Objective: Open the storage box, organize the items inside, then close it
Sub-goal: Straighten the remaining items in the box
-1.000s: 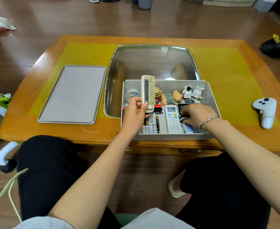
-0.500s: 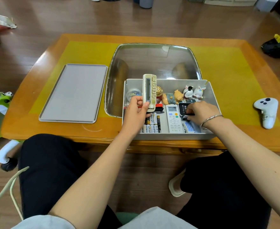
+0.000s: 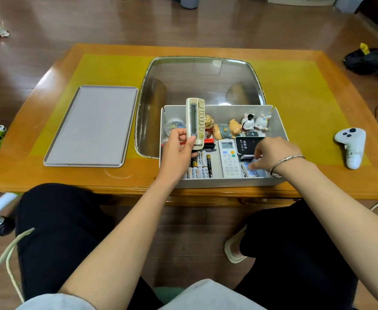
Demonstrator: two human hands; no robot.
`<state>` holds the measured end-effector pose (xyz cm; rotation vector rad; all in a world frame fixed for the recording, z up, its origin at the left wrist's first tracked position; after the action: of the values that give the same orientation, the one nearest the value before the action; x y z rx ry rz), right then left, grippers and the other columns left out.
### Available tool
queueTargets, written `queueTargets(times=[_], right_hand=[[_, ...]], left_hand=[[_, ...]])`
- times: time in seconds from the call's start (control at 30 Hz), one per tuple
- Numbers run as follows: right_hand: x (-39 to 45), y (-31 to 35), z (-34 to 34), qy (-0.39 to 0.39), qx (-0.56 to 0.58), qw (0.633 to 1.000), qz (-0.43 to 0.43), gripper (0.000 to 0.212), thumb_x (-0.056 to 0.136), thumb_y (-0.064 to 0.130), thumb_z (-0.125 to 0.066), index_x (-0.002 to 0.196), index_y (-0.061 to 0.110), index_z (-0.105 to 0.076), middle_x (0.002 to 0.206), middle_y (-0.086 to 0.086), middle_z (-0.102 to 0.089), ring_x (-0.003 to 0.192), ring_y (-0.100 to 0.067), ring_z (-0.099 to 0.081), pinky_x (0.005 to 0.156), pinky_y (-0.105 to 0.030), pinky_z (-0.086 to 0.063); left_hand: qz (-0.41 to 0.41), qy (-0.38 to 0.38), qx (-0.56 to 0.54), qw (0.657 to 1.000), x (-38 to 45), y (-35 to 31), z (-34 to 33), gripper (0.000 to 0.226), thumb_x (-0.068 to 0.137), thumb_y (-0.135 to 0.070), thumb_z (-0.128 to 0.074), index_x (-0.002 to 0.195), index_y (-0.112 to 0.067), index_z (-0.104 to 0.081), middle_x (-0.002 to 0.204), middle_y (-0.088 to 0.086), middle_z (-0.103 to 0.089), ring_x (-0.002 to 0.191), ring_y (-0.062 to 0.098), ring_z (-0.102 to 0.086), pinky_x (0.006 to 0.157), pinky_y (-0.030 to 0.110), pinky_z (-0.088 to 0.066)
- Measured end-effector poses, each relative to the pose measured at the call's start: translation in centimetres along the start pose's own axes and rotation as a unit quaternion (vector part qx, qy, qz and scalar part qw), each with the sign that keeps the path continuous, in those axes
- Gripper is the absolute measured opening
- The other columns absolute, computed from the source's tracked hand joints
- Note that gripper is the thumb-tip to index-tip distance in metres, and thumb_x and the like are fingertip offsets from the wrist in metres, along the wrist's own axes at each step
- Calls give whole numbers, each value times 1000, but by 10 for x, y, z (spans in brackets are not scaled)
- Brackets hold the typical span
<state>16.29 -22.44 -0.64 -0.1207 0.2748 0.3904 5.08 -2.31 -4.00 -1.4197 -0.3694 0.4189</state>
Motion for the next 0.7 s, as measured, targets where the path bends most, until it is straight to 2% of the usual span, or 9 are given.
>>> queueTargets(times=[0.17, 0.33, 0.57, 0.7], right_hand=[[-2, 11, -4, 17, -32, 999, 7, 49, 64, 54, -77, 96, 18, -64, 98, -3, -64, 93, -22, -60, 68, -28, -46], [-3, 20, -7, 17, -32, 999, 16, 44, 64, 48, -79, 90, 16, -64, 79, -2, -55, 77, -23, -54, 63, -27, -45], [-3, 19, -10, 16, -12, 1000, 11, 40, 65, 45, -80, 89, 15, -70, 83, -3, -65, 80, -22, -60, 67, -29, -52], [-3, 17, -7, 6, -28, 1000, 3, 44, 67, 53, -75, 88, 16, -66, 80, -3, -60, 79, -22, -57, 70, -31, -53]], left_hand=[[-1, 0, 1, 1000, -1, 0, 0, 18, 99, -17, -50, 116, -11, -48, 106, -4, -61, 94, 5, -64, 67, 17, -55], [4, -3, -2, 1000, 1, 1, 0, 16, 99, -16, -50, 114, -12, -49, 102, -5, -61, 91, 5, -65, 67, 18, -56], [10, -11, -13, 1000, 1, 1, 0, 16, 98, -16, -50, 114, -12, -49, 103, -5, -62, 91, 4, -65, 66, 18, -56], [10, -11, -23, 1000, 1, 0, 0, 17, 99, -15, -49, 115, -11, -49, 101, -6, -62, 91, 3, -65, 68, 20, -57]])
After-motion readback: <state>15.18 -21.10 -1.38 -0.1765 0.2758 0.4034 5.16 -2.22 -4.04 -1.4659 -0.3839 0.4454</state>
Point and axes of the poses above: each hand's wrist, its own x-axis towards the middle knuckle, its own z-axis out of the back of the hand, y = z × x, the point moved 1 cm from there along x, towards the middle knuckle
